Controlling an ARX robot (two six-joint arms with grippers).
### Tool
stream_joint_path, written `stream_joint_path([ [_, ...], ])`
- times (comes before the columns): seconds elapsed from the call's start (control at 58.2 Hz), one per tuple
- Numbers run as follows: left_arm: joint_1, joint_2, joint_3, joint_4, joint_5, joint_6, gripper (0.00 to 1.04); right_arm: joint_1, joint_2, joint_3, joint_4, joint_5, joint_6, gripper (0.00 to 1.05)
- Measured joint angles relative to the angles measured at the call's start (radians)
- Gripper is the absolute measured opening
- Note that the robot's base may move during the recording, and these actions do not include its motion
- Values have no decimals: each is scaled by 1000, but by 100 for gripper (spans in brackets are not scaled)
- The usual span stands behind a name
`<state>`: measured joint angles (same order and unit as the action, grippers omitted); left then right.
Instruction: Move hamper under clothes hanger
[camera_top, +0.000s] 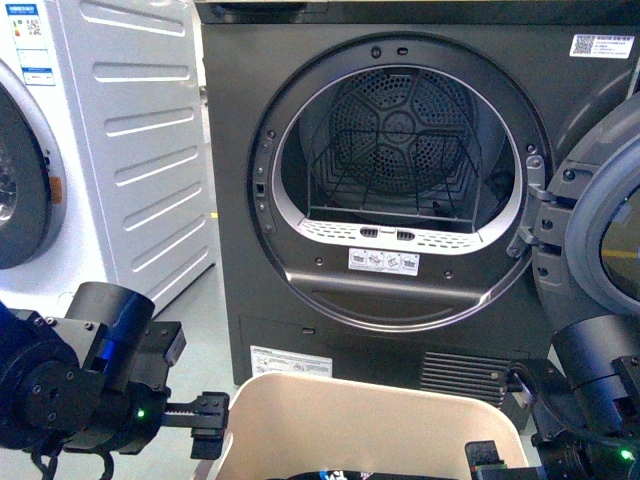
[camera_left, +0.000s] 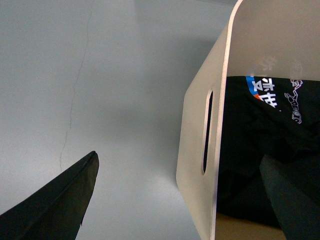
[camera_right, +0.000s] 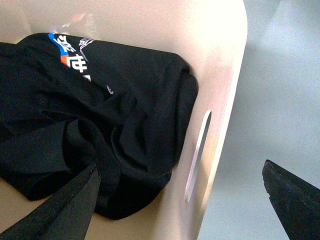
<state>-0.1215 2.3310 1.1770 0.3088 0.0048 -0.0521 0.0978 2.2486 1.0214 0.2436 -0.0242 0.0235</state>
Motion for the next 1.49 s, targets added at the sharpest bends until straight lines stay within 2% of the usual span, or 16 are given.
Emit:
stream_joint_path([
  [0.464, -60, 142, 206, -63, -3, -19, 98, -49, 109, 111, -25, 35, 11, 97],
  [1.494, -98, 225, 222, -58, -27, -46, 98, -21, 178, 107, 21, 59, 64, 97],
])
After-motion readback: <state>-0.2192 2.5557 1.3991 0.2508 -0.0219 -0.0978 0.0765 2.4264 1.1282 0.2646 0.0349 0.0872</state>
